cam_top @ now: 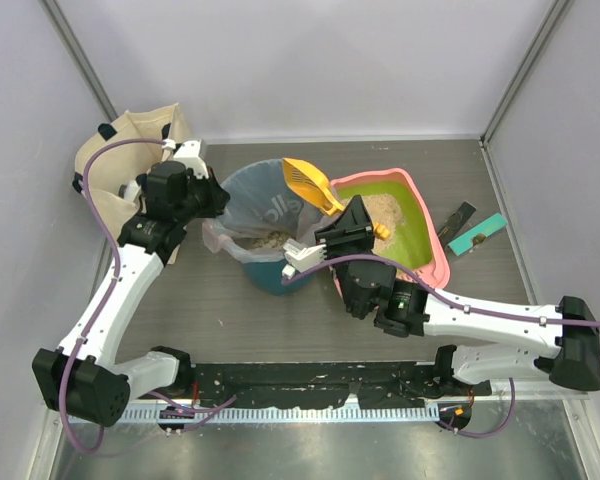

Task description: Clean the litter box

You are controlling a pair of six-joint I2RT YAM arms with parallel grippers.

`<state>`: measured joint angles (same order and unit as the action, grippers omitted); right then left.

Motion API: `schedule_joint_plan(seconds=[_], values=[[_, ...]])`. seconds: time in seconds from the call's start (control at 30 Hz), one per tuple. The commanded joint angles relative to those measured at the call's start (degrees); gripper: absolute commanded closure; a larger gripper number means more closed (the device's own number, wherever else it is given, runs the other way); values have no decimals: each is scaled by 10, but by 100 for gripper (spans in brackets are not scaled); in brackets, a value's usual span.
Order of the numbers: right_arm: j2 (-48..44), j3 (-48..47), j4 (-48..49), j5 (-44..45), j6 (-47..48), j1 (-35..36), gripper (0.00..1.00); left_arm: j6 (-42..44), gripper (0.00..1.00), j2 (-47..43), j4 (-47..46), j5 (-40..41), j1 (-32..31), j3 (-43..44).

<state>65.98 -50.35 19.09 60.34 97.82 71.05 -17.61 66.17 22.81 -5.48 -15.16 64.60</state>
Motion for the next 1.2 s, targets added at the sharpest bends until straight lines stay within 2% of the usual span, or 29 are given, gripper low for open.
schedule_joint_plan(seconds=[0.0, 0.23, 0.4, 0.47, 0.5, 0.53, 0.57, 0.63, 0.67, 0.73, 0.83, 0.87, 0.9, 0.97, 1.0, 1.17], values=[[-10, 16, 3, 14, 27, 12, 99, 1, 100, -11, -22, -11, 0, 13], [-28, 79, -82, 34, -31, 31, 99, 0, 100, -9, -20, -8, 0, 15], [-34, 50, -2, 22, -20, 31, 99, 0, 100, -10, -20, -6, 0, 15], [-35, 12, -11, 21, -60, 31, 99, -1, 100, -13, -19, -7, 0, 17], [-33, -7, -31, 22, -86, 31, 99, -1, 100, -15, -19, -7, 0, 19], [-30, -28, -57, 22, -169, 31, 99, -1, 100, -17, -18, -7, 0, 20], [-17, -53, -139, 19, -214, 30, 99, -1, 100, -19, -15, -6, 0, 23], [-2, -131, -226, 10, -345, 27, 99, -1, 100, -23, -12, 3, 0, 27], [6, -150, -272, 1, -379, 21, 99, -1, 100, -24, -7, 10, 0, 30], [20, -185, -296, -7, -426, 14, 99, 7, 100, -24, 8, 30, 0, 40], [28, -227, -349, -49, -533, -12, 99, 19, 100, -21, 28, 48, 0, 60], [33, -245, -410, -70, -601, -24, 99, 22, 100, -19, 36, 51, 1, 62], [39, -296, -449, -127, -645, -64, 99, 24, 100, -18, 41, 66, 1, 68], [57, -354, -538, -182, -702, -104, 99, 24, 100, -14, 47, 69, 1, 72], [57, -360, -549, -208, -734, -120, 99, 24, 100, -12, 48, 69, 2, 71], [52, -391, -600, -222, -816, -179, 99, 24, 100, -10, 43, 68, 11, 60]])
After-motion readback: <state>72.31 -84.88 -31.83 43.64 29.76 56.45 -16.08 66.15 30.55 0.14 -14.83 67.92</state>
